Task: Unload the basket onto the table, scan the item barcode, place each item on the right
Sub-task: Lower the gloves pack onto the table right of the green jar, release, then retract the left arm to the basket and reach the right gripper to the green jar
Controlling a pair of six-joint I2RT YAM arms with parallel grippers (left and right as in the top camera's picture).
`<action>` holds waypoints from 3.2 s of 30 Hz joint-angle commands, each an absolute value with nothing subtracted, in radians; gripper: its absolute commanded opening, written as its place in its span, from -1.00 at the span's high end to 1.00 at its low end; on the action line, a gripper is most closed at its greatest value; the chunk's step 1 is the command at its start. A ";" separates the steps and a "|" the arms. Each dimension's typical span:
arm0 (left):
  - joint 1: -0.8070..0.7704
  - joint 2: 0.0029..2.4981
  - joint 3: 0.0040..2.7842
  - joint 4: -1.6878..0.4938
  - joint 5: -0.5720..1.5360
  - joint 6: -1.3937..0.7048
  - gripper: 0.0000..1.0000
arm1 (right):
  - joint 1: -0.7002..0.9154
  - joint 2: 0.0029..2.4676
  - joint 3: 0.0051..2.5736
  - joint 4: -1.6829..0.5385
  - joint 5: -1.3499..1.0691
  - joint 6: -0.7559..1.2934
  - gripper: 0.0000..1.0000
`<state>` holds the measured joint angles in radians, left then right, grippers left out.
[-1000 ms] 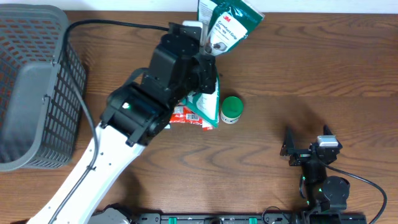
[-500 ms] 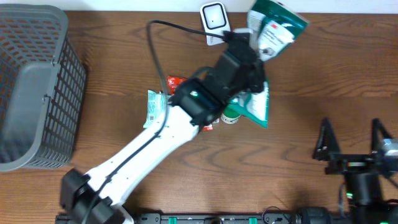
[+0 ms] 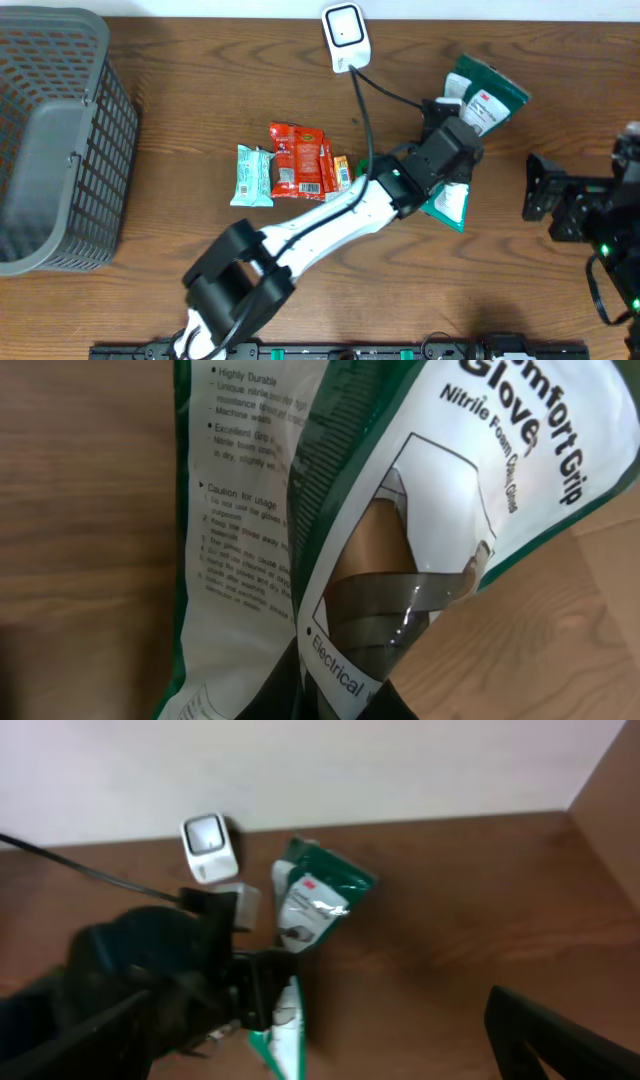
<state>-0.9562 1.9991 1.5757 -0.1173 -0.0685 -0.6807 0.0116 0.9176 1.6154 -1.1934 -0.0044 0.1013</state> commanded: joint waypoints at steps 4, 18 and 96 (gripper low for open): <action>-0.962 2.115 1.571 -0.039 -0.097 -0.686 0.84 | 0.013 0.977 1.632 -1.216 -0.031 0.088 -0.99; -0.961 2.052 1.618 0.019 -0.034 -0.588 -0.56 | 0.013 0.993 1.632 -1.204 -0.036 0.089 -0.98; 0.374 1.319 1.621 -0.902 0.236 -0.057 -0.73 | 0.259 1.634 1.621 -1.280 -0.205 0.246 -0.72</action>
